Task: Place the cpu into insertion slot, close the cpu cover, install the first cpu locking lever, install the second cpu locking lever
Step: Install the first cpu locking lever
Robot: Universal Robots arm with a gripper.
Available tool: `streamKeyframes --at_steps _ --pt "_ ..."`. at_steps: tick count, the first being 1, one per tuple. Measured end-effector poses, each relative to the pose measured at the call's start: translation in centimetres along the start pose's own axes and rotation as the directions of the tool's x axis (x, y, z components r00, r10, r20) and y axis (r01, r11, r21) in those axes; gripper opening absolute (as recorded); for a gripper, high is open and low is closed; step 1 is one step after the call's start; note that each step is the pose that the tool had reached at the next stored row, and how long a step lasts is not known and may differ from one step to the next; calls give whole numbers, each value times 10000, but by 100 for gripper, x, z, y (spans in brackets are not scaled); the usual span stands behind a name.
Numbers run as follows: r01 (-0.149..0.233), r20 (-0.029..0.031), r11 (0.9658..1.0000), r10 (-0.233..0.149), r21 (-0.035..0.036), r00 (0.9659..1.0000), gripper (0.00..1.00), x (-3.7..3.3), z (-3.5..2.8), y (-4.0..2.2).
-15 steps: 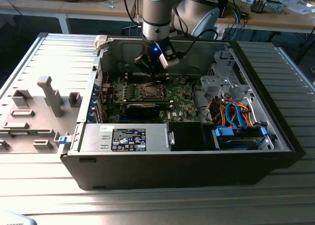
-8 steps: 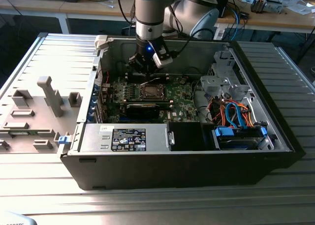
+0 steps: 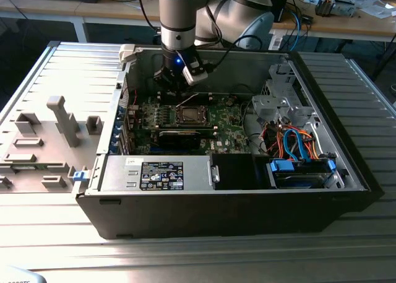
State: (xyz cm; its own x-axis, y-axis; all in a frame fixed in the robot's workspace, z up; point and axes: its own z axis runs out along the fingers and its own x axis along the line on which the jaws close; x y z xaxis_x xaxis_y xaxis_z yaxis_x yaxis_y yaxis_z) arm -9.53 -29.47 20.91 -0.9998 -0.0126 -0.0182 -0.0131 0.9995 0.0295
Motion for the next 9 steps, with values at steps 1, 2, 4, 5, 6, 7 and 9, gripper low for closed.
streamKeyframes --at_steps 1,2,4,5,6,7,9 --pt "0 4 10000 0 -1 10000 11 1 -1 0" --pt "2 6 10000 -2 -2 10000 11 1 -2 -2" --pt "1 4 10000 -1 0 10000 11 2 -3 -20" --pt "1 4 10000 -1 0 10000 11 2 -4 -35" --pt "1 3 10000 -1 0 10000 11 3 -4 -45" --pt "1 3 10000 -1 0 10000 11 3 -4 -56" --pt "1 4 10000 -1 0 10000 11 3 -5 -80"
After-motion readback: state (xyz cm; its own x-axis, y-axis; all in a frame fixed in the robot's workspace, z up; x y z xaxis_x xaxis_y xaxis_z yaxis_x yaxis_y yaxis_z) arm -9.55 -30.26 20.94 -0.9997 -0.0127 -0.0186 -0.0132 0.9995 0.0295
